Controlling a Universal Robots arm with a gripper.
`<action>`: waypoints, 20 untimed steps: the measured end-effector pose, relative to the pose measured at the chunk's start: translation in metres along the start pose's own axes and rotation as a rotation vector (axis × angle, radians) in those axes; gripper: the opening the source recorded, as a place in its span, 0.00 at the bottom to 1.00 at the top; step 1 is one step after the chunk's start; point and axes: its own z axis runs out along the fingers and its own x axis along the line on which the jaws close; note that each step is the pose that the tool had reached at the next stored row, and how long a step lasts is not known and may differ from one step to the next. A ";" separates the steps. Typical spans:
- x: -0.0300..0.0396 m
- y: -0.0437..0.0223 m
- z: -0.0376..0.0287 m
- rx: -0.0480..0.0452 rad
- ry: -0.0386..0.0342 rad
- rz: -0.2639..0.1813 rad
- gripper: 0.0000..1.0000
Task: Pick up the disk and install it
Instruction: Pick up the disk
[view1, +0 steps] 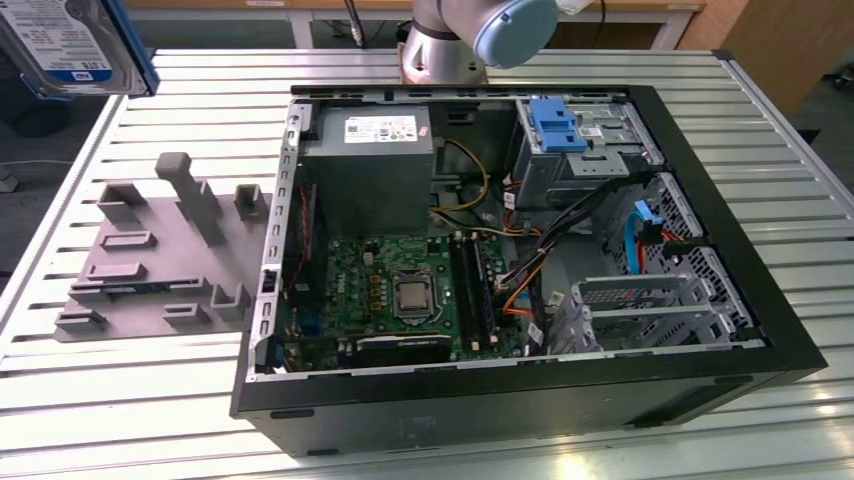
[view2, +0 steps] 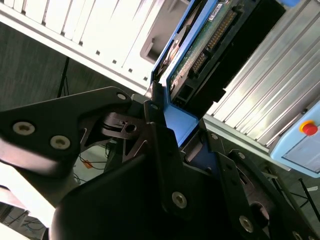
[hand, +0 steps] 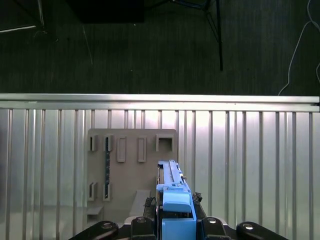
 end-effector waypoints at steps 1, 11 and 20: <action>0.0000 -0.0006 0.0000 -0.0001 0.0000 0.000 0.36; 0.0011 -0.0045 -0.0001 0.0000 0.0000 0.000 0.36; 0.0024 -0.0086 -0.0001 -0.0001 0.0000 0.000 0.36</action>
